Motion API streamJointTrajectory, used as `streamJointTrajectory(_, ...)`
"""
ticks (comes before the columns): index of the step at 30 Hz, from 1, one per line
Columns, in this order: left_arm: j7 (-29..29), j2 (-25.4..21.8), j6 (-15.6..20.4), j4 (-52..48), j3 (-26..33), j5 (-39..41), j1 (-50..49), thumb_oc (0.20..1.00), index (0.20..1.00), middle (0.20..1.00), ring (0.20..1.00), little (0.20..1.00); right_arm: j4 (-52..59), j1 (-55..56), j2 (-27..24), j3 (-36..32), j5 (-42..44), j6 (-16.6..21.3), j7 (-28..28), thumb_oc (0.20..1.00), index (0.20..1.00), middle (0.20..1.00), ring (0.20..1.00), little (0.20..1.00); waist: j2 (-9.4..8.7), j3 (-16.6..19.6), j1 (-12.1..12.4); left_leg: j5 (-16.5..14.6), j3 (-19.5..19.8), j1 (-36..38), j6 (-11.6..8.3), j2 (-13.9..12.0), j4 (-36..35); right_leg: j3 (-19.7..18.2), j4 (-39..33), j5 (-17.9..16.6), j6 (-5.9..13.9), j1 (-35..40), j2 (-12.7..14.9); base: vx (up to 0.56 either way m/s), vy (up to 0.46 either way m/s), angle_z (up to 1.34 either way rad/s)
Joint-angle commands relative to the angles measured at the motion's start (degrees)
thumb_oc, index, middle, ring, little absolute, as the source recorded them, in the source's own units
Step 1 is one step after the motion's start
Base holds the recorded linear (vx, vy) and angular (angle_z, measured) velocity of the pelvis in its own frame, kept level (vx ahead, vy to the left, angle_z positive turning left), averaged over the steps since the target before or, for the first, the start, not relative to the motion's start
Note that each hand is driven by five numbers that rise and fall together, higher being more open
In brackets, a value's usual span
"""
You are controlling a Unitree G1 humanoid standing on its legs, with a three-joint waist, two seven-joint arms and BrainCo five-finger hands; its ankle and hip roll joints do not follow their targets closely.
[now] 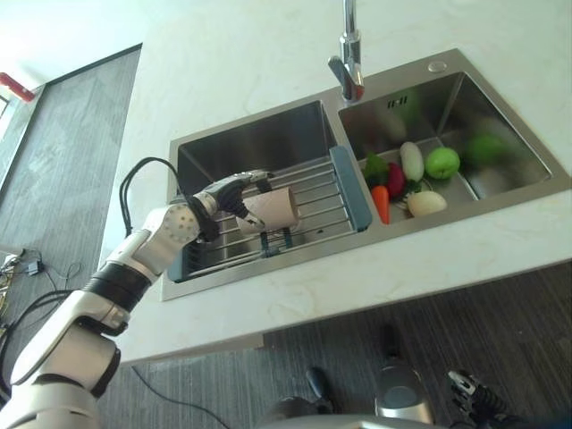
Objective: Place the dishes in the dishwasher.
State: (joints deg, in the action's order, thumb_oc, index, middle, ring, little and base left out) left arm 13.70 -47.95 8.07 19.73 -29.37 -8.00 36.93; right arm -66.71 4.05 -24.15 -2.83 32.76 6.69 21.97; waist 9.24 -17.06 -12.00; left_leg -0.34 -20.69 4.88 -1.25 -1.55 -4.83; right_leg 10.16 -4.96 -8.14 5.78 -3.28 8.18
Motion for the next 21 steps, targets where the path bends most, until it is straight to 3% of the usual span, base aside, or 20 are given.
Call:
streamJointTrajectory(1, -1.12, -1.37, -0.65, 3.21, 1.36, -1.64, 5.57, 1.000, 1.000, 1.000, 1.000, 1.000, 0.71, 0.19, 0.84, 1.38, 2.15, -0.25, -0.03, 1.000, 1.000, 1.000, 1.000, 1.000, -2.11, 2.36, -0.69, -3.50, 6.63, -4.59, -1.24, -0.57, 5.89, -5.05, 7.23, 6.74, 6.40, -2.50, 3.75, -0.04, -0.009, 0.01)
streamJointTrajectory(14, -0.44, -1.99, -1.29, 5.64, -0.71, -2.19, 8.01, 1.000, 1.000, 1.000, 1.000, 1.000, 1.37, -1.28, 0.70, 2.26, 3.77, -0.19, -0.08, 1.000, 1.000, 1.000, 1.000, 1.000, -2.85, 0.68, -0.45, -2.81, 6.35, -6.24, -1.37, -1.07, 6.14, -4.46, 7.38, 6.12, 6.21, -3.90, 3.77, -0.04, -0.011, 0.00)
streamJointTrajectory(21, -2.80, -2.62, -0.34, 4.93, -0.18, -4.30, 6.32, 1.000, 1.000, 1.000, 1.000, 1.000, 2.16, -1.63, 1.19, 2.76, 4.69, -0.30, -0.61, 1.000, 1.000, 1.000, 1.000, 1.000, -3.04, 0.17, 0.27, -2.53, 6.67, -6.96, -1.40, -1.07, 6.16, -3.89, 7.20, 5.92, 6.04, -4.15, 3.79, -0.03, -0.009, 0.00)
